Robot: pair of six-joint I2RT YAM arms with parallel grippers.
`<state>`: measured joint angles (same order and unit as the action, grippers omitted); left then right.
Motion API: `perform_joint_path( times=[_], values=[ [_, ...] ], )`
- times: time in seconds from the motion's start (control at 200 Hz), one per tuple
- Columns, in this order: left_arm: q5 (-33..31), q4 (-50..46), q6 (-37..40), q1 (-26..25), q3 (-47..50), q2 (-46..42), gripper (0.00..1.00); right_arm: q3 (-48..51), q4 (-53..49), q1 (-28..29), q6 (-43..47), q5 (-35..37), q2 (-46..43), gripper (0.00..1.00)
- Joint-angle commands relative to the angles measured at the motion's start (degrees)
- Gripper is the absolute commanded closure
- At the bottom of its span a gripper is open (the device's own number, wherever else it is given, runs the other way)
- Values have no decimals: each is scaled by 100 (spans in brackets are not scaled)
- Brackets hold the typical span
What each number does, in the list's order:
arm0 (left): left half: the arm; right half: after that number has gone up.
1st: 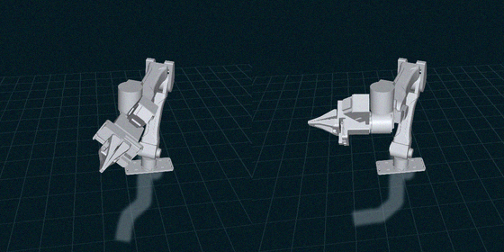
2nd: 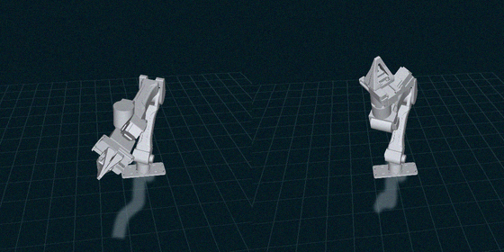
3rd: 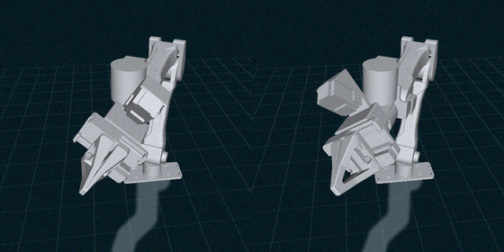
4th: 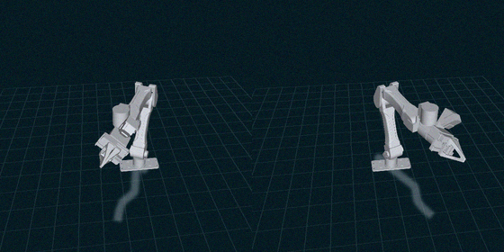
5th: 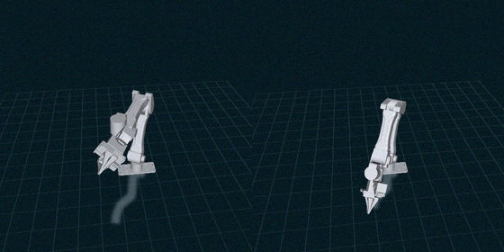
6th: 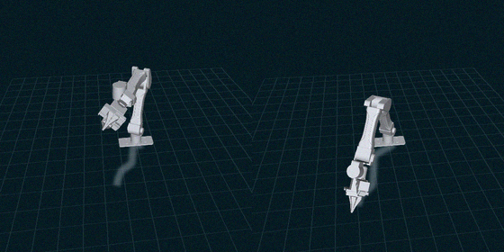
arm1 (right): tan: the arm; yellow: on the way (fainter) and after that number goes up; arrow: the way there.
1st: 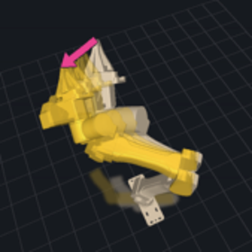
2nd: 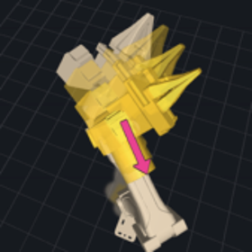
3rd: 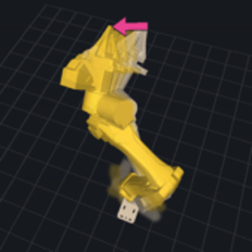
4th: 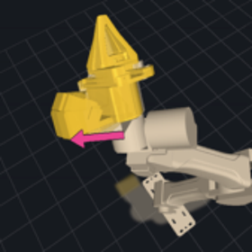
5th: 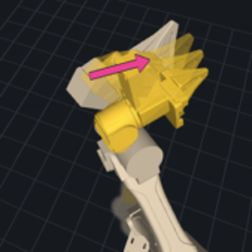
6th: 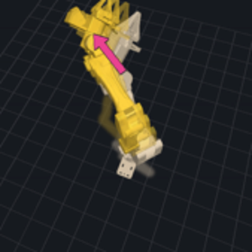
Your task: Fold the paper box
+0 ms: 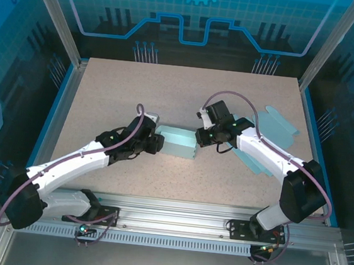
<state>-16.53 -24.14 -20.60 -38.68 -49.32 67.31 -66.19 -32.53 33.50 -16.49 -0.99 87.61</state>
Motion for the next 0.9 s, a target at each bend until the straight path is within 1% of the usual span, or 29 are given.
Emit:
perform_joint_path(
  times=[0.0, 0.03, 0.08, 0.16, 0.275, 0.365, 0.465, 0.685, 0.755, 0.895],
  values=[
    [-65, 216, 1222, 187, -318, -9, 48, -120, -167, 96, 53, 73, -148, 86],
    [133, 247, 1503, 300, -357, 31, 49, -130, -173, 96, 74, 73, -148, 86],
    [648, 244, 1856, 531, -424, 102, 50, -142, -191, 96, 109, 81, -141, 86],
    [1316, 145, 2158, 908, -582, 279, 51, -158, -237, 96, 146, 99, -122, 86],
    [1600, 12, 2605, 1118, -778, 634, 51, -158, -245, 93, 164, 117, -87, 86],
    [1894, -46, 2785, 1221, -931, 917, 50, -175, -238, 100, 164, 116, -69, 86],
    [1979, -12, 2942, 1226, -1067, 1204, 49, -183, -236, 104, 181, 124, -70, 86],
    [1735, -150, 2947, 1235, -1350, 1603, 50, -201, -262, 95, 199, 123, -71, 86],
    [1737, -177, 2908, 1231, -1352, 1610, 58, -201, -267, 100, 184, 121, -69, 86],
    [1538, -304, 2843, 1232, -1378, 1666, 66, -218, -284, 104, 125, 115, -60, 85]
  ],
)
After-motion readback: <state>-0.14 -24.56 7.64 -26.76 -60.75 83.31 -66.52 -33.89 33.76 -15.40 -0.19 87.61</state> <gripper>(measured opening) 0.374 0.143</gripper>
